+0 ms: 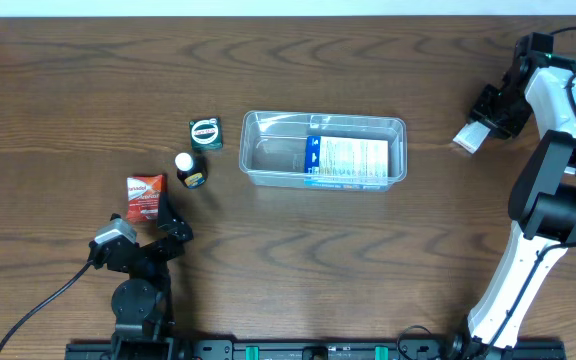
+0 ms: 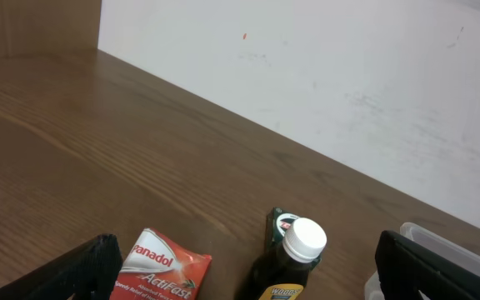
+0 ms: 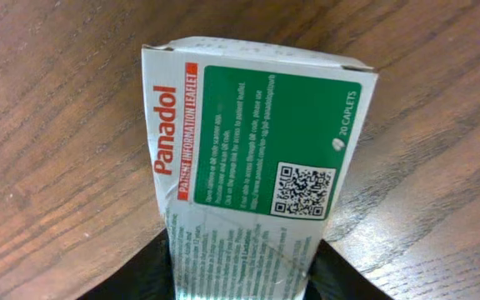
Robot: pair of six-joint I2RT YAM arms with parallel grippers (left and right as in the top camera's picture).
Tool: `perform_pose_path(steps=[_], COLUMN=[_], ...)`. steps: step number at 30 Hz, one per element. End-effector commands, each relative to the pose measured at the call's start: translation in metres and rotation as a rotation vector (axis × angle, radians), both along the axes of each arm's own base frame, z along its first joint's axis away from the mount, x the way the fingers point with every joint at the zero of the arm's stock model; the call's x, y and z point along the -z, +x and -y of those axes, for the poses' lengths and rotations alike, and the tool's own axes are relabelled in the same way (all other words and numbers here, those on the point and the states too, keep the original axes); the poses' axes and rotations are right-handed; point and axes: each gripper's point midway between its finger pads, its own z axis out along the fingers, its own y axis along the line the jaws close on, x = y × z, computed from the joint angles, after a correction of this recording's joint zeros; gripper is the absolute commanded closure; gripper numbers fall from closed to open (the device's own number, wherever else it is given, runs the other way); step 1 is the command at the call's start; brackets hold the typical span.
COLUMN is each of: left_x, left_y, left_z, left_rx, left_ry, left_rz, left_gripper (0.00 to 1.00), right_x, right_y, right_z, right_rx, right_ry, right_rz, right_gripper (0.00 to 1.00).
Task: Pack container
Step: 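Lift the Panadol box and carry it over the container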
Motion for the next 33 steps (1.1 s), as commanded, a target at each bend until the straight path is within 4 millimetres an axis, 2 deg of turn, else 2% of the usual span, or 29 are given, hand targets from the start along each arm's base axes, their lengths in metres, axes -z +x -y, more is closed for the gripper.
perform_pose_path(steps=[1,6,10,13,17,20,24,28,33], left_x=[0.017,0.017,0.017,0.017,0.017,0.017,0.017,0.017,0.017], left_y=[-0.001,-0.001,-0.001,-0.001,-0.001,-0.001,-0.001,-0.001,-0.001], left_z=[-0.003,-0.003,-0.003,-0.003,-0.003,-0.003,-0.003,-0.003,-0.003], left_rx=[-0.012,-0.012,-0.012,-0.012,-0.012,-0.012,-0.012,-0.012,-0.012], left_ry=[0.021,0.021,0.021,0.021,0.021,0.021,0.021,0.021,0.021], left_rz=[-0.051,-0.051,-0.051,-0.051,-0.051,-0.051,-0.051,-0.051,-0.051], left_gripper=[0.02,0.02,0.02,0.02,0.02,0.02,0.02,0.02,0.02], right_x=[0.009,0.004,-0.015,-0.041,-0.086,-0.119,-0.159,-0.19,-0.205], right_y=[-0.004,0.0,0.007,0.014,0.021,0.021,0.018,0.007,-0.013], right_z=[0.001,-0.004,-0.009,-0.016,-0.033,-0.045,-0.072,-0.11,-0.162], right_rx=[-0.047,-0.067,-0.09,-0.14,-0.233,-0.295,-0.423,-0.602,-0.872], right_ry=[-0.002,0.023,0.042,0.065,0.08,0.054,0.026,-0.009,-0.041], right_rz=[-0.022,0.001,0.054,0.129,0.24,0.303,0.385,0.44,0.459], right_gripper=[0.58,0.56,0.55,0.56,0.62,0.63,0.62,0.61,0.59])
